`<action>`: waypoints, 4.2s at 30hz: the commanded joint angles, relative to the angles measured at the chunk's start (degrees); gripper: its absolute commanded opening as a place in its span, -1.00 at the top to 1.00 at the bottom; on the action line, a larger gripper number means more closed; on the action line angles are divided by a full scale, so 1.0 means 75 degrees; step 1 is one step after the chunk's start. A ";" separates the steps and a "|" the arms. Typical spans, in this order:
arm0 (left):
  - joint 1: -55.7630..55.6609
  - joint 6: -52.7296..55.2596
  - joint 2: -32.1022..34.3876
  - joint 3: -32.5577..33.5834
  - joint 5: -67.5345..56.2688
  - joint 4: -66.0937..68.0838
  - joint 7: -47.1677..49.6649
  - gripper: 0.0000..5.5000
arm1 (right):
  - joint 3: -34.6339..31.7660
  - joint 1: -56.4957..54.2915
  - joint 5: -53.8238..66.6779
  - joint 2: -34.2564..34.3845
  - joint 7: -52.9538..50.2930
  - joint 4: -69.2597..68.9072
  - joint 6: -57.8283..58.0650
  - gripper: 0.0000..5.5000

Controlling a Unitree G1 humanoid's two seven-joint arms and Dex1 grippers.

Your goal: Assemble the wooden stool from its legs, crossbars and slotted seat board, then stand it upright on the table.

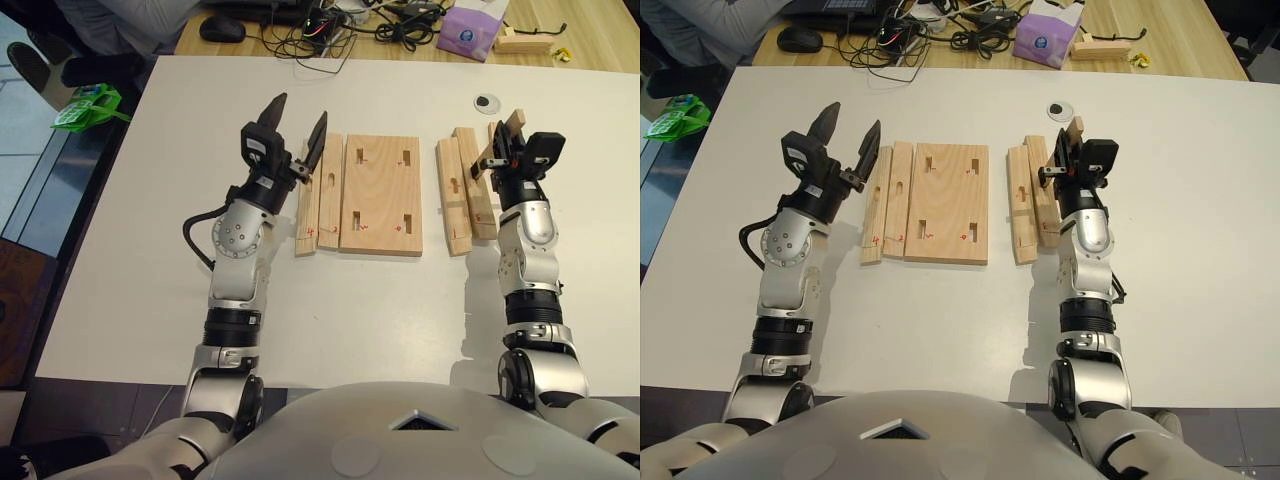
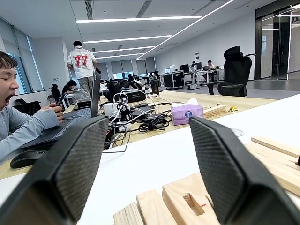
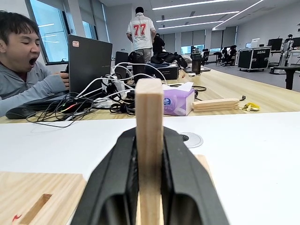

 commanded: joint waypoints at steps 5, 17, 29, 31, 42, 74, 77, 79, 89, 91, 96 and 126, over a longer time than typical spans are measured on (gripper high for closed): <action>0.0018 0.0002 -0.0037 0.0010 0.0010 -0.0065 0.0013 -0.15 | 0.0549 0.0194 -0.0900 -0.0258 -0.0371 0.0446 0.1187 0.86; 0.0033 0.0004 -0.0053 -0.0004 0.0020 -0.0096 0.0015 -0.15 | 0.0855 0.0288 -0.1607 -0.0417 -0.0910 0.0700 0.1351 0.86; -0.0011 -0.0052 -0.0029 0.0099 0.0042 -0.0041 0.0107 -0.15 | 0.0109 0.0896 -0.0183 0.0143 -0.0393 0.0542 0.1591 0.86; 0.0014 -0.0043 -0.0047 0.0072 0.0048 -0.0064 0.0104 -0.15 | -0.0005 0.0918 0.0020 0.0131 -0.0333 0.0623 0.1687 0.86; 0.0073 -0.0050 -0.0132 0.0018 0.0063 -0.0094 0.0170 -0.15 | 0.0062 0.0797 -0.0550 -0.0245 -0.0699 0.0477 0.0774 0.86; 0.0279 -0.0340 -0.0562 -0.0312 0.0257 0.0037 0.0542 -0.15 | -0.0161 -0.5756 0.0116 -0.2334 -0.0226 -0.3354 0.2545 0.01; 0.0335 -0.0336 -0.0568 -0.0315 0.0253 -0.0025 0.0526 -0.15 | -0.0165 -0.6988 -0.0272 -0.2411 -0.0396 -0.2343 0.2079 0.01; 0.0481 -0.0274 -0.0508 -0.0303 0.0233 -0.0166 0.0479 -0.15 | -0.0238 -0.7379 -0.0472 -0.2443 -0.0586 -0.1691 0.1825 0.01; 0.1656 -0.0062 -0.0828 -0.0246 0.0149 -0.0940 0.0928 -0.15 | 0.1418 -0.0573 -0.2229 -0.2331 0.0096 0.5982 0.3005 0.01; 0.1791 -0.0121 -0.0961 -0.0146 0.0139 -0.0846 0.1107 -0.15 | 0.1415 0.0429 -0.2227 -0.2462 0.0148 0.6172 0.2840 0.01; 0.1116 -0.0138 -0.0835 0.0099 0.0105 -0.0530 0.1158 -0.15 | 0.0672 -0.0291 -0.1492 -0.2260 -0.0553 0.5690 0.1920 0.01; 0.0646 -0.0227 -0.0833 0.0107 0.0135 -0.0216 0.1069 -0.15 | 0.0067 -0.5147 -0.0246 -0.1890 -0.0949 -0.1427 0.4425 0.01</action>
